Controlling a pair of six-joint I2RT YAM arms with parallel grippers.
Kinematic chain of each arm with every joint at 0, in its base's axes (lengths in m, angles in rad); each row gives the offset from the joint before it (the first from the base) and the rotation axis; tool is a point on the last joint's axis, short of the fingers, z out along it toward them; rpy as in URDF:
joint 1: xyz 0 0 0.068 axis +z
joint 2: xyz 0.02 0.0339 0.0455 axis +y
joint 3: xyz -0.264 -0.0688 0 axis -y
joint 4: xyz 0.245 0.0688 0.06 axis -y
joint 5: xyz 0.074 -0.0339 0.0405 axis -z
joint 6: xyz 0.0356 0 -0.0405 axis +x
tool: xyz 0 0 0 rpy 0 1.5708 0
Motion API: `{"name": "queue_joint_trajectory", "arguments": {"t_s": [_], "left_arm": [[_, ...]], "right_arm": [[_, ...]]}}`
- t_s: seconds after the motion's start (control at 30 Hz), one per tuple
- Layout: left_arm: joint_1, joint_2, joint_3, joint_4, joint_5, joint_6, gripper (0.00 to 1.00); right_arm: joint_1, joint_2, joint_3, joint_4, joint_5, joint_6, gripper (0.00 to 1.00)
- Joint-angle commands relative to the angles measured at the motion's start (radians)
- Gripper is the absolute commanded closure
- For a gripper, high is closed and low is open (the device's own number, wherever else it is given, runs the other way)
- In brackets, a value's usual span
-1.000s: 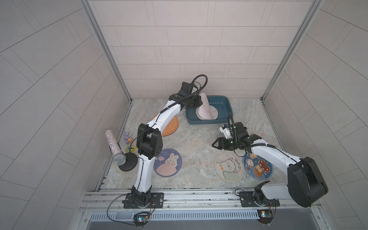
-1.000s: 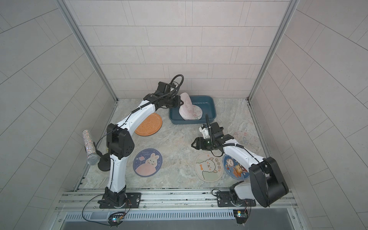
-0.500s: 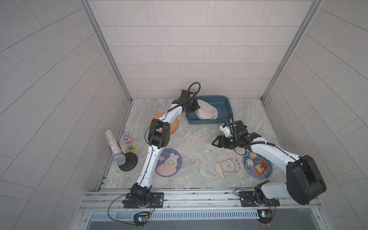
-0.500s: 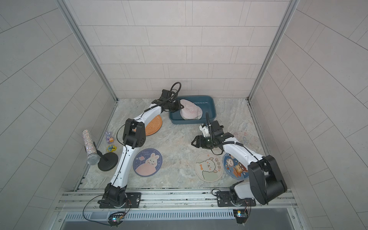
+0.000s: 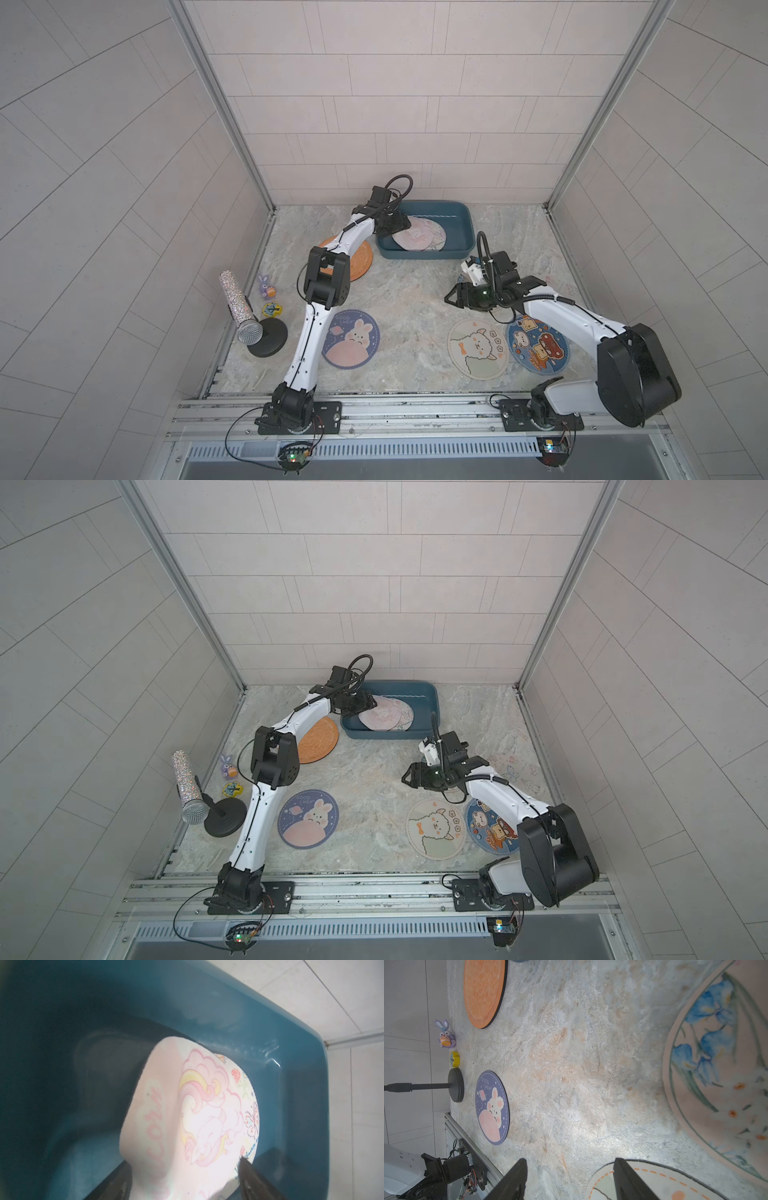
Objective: Put the coasters into the storage box
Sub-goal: Place the coaster in the storage box.
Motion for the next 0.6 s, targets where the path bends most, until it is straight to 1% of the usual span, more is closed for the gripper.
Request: {"name": "queue_joint_trajectory", "arguments": {"t_s": [0.0,0.13,0.33,0.57], "left_arm": [[-0.005,-0.067,-0.011,-0.018,-0.006,0.02,0.1],[-0.016,-0.088,-0.019,-0.012,0.002,0.027,0.02],[-0.026,-0.149,-0.076,-0.006,-0.022,0.032,0.0],[-0.03,-0.312,-0.283,0.07,-0.047,0.033,0.0]], "right_arm": [[-0.018,-0.012,0.02,-0.026,0.023,-0.011,0.31],[-0.04,-0.021,0.023,-0.043,0.032,-0.025,0.3],[-0.086,-0.027,0.041,-0.092,0.054,-0.056,0.3],[-0.179,-0.027,0.054,-0.159,0.12,-0.101,0.28]]}}
